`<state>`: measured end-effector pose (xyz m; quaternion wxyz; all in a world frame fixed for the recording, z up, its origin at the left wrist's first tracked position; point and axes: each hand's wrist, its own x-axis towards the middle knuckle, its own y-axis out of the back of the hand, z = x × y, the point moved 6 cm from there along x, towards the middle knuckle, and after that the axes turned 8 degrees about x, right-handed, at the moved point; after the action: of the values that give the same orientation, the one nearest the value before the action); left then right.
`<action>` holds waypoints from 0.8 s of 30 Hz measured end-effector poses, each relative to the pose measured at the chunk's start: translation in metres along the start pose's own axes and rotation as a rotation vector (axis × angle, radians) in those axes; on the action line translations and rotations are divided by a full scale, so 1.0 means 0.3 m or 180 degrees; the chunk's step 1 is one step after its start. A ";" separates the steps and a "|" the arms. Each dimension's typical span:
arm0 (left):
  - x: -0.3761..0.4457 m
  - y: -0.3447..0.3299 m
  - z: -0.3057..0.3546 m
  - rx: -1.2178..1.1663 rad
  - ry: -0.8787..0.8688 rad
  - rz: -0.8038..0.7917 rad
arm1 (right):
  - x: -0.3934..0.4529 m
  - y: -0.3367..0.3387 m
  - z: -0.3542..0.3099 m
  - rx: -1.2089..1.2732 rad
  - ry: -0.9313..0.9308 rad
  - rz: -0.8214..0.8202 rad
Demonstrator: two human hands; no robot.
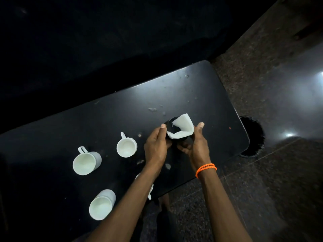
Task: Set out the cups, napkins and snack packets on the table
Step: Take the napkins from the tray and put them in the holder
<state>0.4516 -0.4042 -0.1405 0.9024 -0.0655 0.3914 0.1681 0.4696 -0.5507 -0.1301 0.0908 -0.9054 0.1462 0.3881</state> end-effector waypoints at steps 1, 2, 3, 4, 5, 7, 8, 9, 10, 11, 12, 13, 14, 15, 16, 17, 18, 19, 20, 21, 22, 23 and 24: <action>-0.020 0.012 -0.019 0.0068 -0.0026 0.0108 | -0.015 0.005 0.019 -0.0020 -0.0016 -0.0020; -0.041 0.023 -0.037 0.0134 -0.0052 0.0184 | -0.031 0.011 0.039 -0.0033 -0.0034 -0.0033; -0.060 0.033 -0.053 0.0173 -0.0068 0.0236 | -0.044 0.018 0.058 -0.0042 -0.0046 -0.0046; -0.077 0.043 -0.068 0.0180 -0.0072 0.0273 | -0.058 0.025 0.078 -0.0045 -0.0060 -0.0059; -0.091 0.052 -0.082 0.0175 -0.0069 0.0303 | -0.071 0.032 0.097 -0.0043 -0.0078 -0.0065; -0.111 0.067 -0.105 0.0182 -0.0053 0.0329 | -0.092 0.043 0.129 -0.0017 -0.0129 -0.0062; -0.119 0.074 -0.113 0.0191 -0.0043 0.0334 | -0.100 0.049 0.141 -0.0021 -0.0146 -0.0063; -0.126 0.079 -0.120 0.0193 -0.0041 0.0339 | -0.107 0.052 0.152 -0.0043 -0.0149 -0.0085; -0.132 0.086 -0.125 0.0199 -0.0051 0.0351 | -0.114 0.054 0.162 -0.0073 -0.0140 -0.0120; -0.139 0.094 -0.130 0.0220 -0.0073 0.0365 | -0.119 0.055 0.171 -0.0102 -0.0126 -0.0153; -0.144 0.101 -0.134 0.0253 -0.0095 0.0377 | -0.125 0.056 0.180 -0.0119 -0.0118 -0.0178; -0.149 0.109 -0.141 0.0287 -0.0105 0.0385 | -0.131 0.055 0.189 -0.0119 -0.0115 -0.0204; -0.153 0.116 -0.147 0.0320 -0.0104 0.0384 | -0.137 0.054 0.197 -0.0104 -0.0115 -0.0234; -0.158 0.121 -0.152 0.0354 -0.0091 0.0377 | -0.142 0.052 0.202 -0.0085 -0.0112 -0.0255; -0.162 0.125 -0.156 0.0385 -0.0069 0.0366 | -0.147 0.051 0.204 -0.0080 -0.0100 -0.0260; -0.166 0.128 -0.157 0.0412 -0.0046 0.0354 | -0.153 0.051 0.203 -0.0086 -0.0086 -0.0260; -0.167 0.129 -0.156 0.0442 -0.0029 0.0350 | -0.155 0.051 0.199 -0.0100 -0.0078 -0.0256; -0.166 0.131 -0.154 0.0488 -0.0023 0.0353 | -0.158 0.053 0.195 -0.0126 -0.0079 -0.0254; -0.163 0.134 -0.149 0.0553 -0.0029 0.0363 | -0.159 0.056 0.190 -0.0182 -0.0088 -0.0239; -0.161 0.139 -0.142 0.0630 -0.0054 0.0375 | -0.160 0.060 0.183 -0.0269 -0.0087 -0.0207; -0.159 0.145 -0.133 0.0747 -0.0119 0.0387 | -0.165 0.064 0.170 -0.0391 -0.0051 -0.0151; -0.161 0.151 -0.118 0.0922 -0.0252 0.0409 | -0.171 0.067 0.153 -0.0559 0.0048 -0.0044; -0.164 0.157 -0.097 0.1127 -0.0441 0.0449 | -0.175 0.068 0.128 -0.0767 0.0234 0.0126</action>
<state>0.3835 -0.3797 -0.1241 0.9106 0.1335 0.3554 0.1636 0.4023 -0.5489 -0.1190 -0.0318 -0.9203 0.1195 0.3711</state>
